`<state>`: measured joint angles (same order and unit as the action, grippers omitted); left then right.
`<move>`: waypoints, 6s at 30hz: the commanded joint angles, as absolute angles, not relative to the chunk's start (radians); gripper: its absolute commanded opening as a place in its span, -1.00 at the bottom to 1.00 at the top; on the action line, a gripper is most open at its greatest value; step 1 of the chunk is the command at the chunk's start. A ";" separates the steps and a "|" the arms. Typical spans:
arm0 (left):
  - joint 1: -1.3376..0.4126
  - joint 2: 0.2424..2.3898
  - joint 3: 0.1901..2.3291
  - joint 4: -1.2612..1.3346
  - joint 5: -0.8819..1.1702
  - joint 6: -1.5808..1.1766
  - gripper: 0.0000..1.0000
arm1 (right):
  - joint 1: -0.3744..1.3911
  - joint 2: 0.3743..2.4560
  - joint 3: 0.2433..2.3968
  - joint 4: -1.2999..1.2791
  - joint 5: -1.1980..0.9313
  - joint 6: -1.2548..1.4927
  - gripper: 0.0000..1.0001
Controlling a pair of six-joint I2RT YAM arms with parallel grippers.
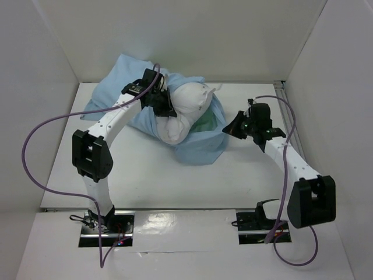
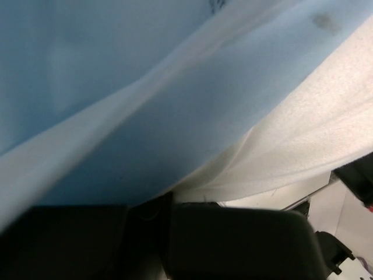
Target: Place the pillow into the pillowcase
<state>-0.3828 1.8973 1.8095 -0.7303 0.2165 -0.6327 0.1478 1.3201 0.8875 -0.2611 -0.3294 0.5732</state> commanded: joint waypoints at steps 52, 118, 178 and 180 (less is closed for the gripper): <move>-0.684 2.146 2.298 -0.296 0.008 -0.377 0.69 | 0.175 1.342 1.102 0.086 -0.314 0.672 -1.00; -0.661 2.342 2.039 -0.828 0.219 -0.282 -1.00 | 0.126 0.979 1.011 -0.264 -0.627 0.488 -1.00; -0.554 2.241 1.927 -0.575 0.429 -0.474 -0.59 | 0.240 1.230 1.362 -0.765 -0.016 0.388 -0.14; -0.554 2.241 1.916 -0.575 0.430 -0.474 -0.59 | 0.288 1.297 1.384 -0.753 0.061 0.399 -0.05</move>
